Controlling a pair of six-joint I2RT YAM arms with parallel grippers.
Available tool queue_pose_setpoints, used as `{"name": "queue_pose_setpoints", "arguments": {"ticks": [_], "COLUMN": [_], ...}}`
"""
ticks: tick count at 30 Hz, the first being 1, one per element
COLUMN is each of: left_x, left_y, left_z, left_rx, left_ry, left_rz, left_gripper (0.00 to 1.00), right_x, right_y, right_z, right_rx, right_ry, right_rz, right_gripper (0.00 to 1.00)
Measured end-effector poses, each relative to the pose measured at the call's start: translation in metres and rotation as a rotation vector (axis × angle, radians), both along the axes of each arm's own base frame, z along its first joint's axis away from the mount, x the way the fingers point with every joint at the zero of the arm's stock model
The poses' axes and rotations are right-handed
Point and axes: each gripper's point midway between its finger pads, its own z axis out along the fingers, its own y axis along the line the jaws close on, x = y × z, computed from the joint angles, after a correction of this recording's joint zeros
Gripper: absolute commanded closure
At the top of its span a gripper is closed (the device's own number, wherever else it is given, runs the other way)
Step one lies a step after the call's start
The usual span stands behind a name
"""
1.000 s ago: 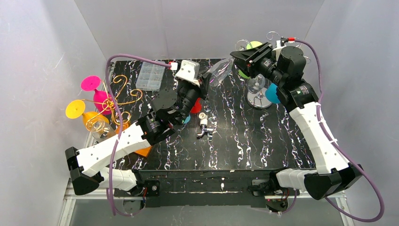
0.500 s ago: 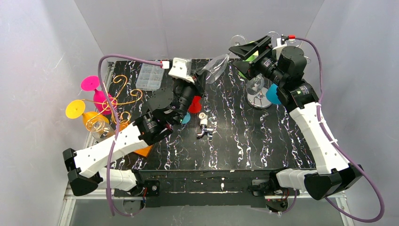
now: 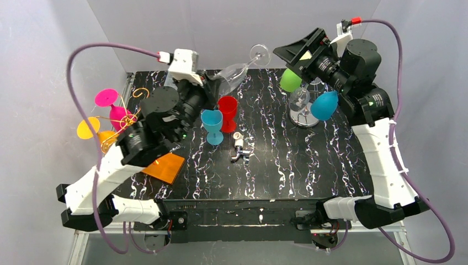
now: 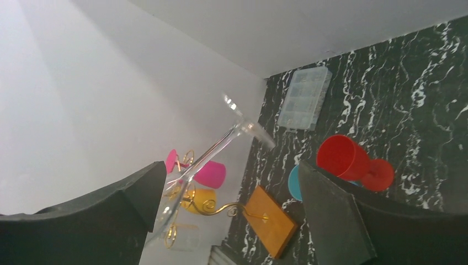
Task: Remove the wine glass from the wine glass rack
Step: Place the wine glass at the center of the board.
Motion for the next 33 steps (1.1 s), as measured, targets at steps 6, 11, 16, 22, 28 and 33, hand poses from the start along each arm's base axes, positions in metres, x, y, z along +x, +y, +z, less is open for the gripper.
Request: {"name": "queue_pose_setpoints", "arguments": {"ticks": [6,11,16,22,28,33], "left_x": [-0.026,-0.042,-0.052,-0.06,-0.058,-0.049], "left_y": [0.032,0.039,0.037,0.041,0.042,0.043], "left_z": [0.008,-0.015,-0.077,-0.15,-0.189,-0.225], "left_rx": [0.077,0.197,0.389,0.604,0.716,0.765], "left_ry": [0.114,0.25,0.443,0.63,0.723,0.822], "left_rz": [-0.033,-0.078,-0.095,-0.064,-0.028,-0.01], "left_gripper": [1.0,1.0,1.0,1.0,1.0,1.0], "right_x": [0.005,0.017,0.02,0.017,0.017,0.017], "right_y": [-0.003,-0.001,0.001,0.002,0.003,0.002], "right_z": [-0.013,-0.046,-0.068,-0.069,-0.069,-0.07], "right_rx": [-0.148,-0.252,-0.311,-0.334,-0.341,-0.349], "right_ry": [-0.006,0.066,0.113,0.105,0.102,0.098], "right_rz": [0.005,0.02,0.04,0.05,0.047,0.044], "right_gripper": [0.02,0.02,0.02,0.01,0.02,0.02]}}
